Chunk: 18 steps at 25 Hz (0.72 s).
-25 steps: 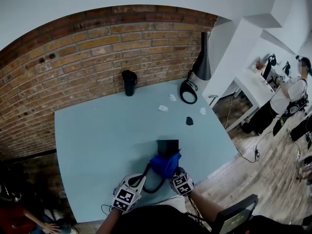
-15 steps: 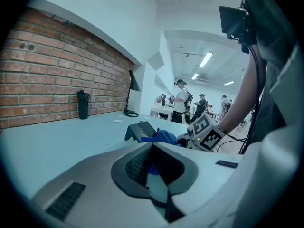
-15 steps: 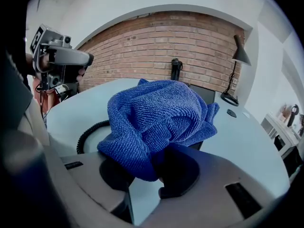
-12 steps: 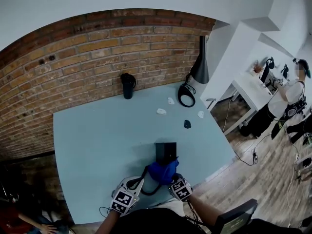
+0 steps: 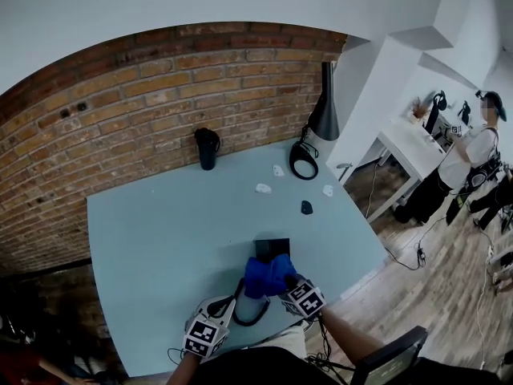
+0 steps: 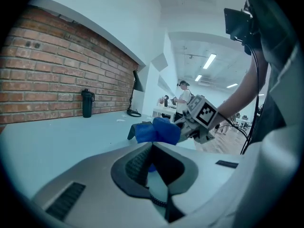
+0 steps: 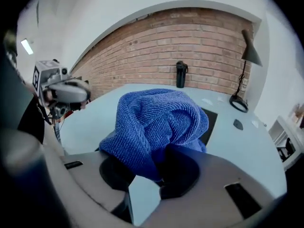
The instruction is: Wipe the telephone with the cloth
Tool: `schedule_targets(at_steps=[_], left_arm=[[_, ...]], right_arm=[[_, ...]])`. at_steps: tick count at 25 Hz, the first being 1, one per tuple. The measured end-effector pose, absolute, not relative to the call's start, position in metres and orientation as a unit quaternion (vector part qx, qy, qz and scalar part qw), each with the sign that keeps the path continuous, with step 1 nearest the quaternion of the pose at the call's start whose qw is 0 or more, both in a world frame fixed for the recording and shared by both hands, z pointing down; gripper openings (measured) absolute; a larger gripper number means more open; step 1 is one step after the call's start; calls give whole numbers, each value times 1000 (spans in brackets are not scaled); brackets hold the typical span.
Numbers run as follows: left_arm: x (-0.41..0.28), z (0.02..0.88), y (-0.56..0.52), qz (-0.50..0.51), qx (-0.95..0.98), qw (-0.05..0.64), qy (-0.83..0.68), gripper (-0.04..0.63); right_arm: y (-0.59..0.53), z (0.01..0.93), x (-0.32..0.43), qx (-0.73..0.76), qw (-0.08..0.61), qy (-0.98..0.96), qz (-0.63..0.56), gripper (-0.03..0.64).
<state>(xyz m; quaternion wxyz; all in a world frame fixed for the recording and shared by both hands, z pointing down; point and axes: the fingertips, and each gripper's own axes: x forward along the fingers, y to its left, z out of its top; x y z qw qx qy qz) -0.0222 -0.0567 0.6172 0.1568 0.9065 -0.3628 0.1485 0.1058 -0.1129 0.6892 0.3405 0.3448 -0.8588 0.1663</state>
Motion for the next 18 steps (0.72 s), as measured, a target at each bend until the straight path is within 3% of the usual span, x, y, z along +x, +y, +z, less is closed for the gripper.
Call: schedule_targets(at_steps=[6,10,18], left_arm=[[-18,616,-57,153,909,152,-357,11],[-24,616,-60,152,905,155,-366,11],[-23,618,-59,160,907,157,-357,11]], right_arm=[[-199,627,126,425,280,-853,111,126],[-228,623,134,446,285,-843,96,126],[-233,673,140,452,303,-819,180,126]])
